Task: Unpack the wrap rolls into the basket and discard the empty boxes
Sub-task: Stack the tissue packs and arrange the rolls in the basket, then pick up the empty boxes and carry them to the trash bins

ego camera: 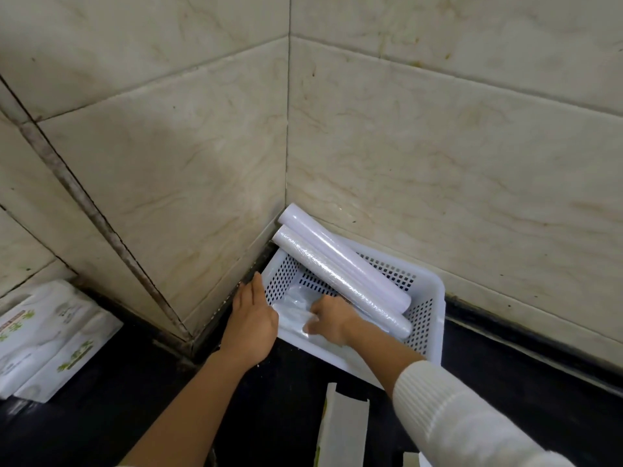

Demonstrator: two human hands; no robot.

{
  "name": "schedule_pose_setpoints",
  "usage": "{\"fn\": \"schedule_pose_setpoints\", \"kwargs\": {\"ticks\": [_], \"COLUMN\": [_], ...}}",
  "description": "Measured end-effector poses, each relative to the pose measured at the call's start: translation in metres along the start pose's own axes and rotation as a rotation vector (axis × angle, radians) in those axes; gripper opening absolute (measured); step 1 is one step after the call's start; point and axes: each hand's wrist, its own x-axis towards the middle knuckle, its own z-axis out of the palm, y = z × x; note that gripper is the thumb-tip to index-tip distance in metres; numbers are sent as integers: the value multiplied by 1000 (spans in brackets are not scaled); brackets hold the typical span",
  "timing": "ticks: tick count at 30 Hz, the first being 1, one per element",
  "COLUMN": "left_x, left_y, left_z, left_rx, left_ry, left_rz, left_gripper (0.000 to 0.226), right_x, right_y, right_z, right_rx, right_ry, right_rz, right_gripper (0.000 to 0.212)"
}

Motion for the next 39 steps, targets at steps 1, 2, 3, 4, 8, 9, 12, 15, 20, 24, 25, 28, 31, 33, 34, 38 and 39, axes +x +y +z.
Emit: {"fn": "schedule_pose_setpoints", "kwargs": {"ticks": [1,2,3,4,8,9,12,15,20,24,25,28,31,33,34,38,39], "left_x": [0,0,0,0,0,-3,-23,-65,-151,-202,-212,-237,-255,-264,-268,-282,-285], "left_y": [0,-1,-1,-1,2,4,16,32,46,40,36,28,22,18,16,6,7], "left_z": [0,0,0,-1,-4,-5,-5,7,52,79,83,94,104,108,110,112,110], "left_rx": [7,8,3,2,53,75,53,-114,-175,-118,-94,-33,30,57,76,77,41], "left_ry": [-5,-12,-20,-28,-26,7,232,399,301,95,57,-40,-130,-167,-174,-162,-149], "left_rz": [0,0,1,1,-32,-36,4,94,126,32,15,0,-21,-41,-36,-16,-21], "left_gripper": [69,69,68,68,66,65,61,56,55,63,66,70,71,68,66,68,67], "right_x": [-2,-4,-8,-11,-36,-45,-76,-119,-191,-235,-243,-261,-273,-279,-281,-290,-291], "right_y": [1,3,4,7,15,17,27,41,76,101,106,115,109,104,103,102,102], "right_z": [-4,-10,-18,-25,-47,-49,-48,-40,-1,44,55,87,114,131,139,157,156], "right_rx": [10,13,20,35,143,187,351,470,520,460,451,366,261,146,116,195,196], "right_ry": [-18,-22,-12,4,107,139,238,338,495,580,597,619,569,517,480,348,339], "right_rz": [-15,-39,-66,-82,-133,-139,-130,-120,-29,50,83,188,246,319,361,408,393], "right_gripper": [46,52,54,53,39,35,25,15,6,6,4,38,68,77,82,102,102]}}
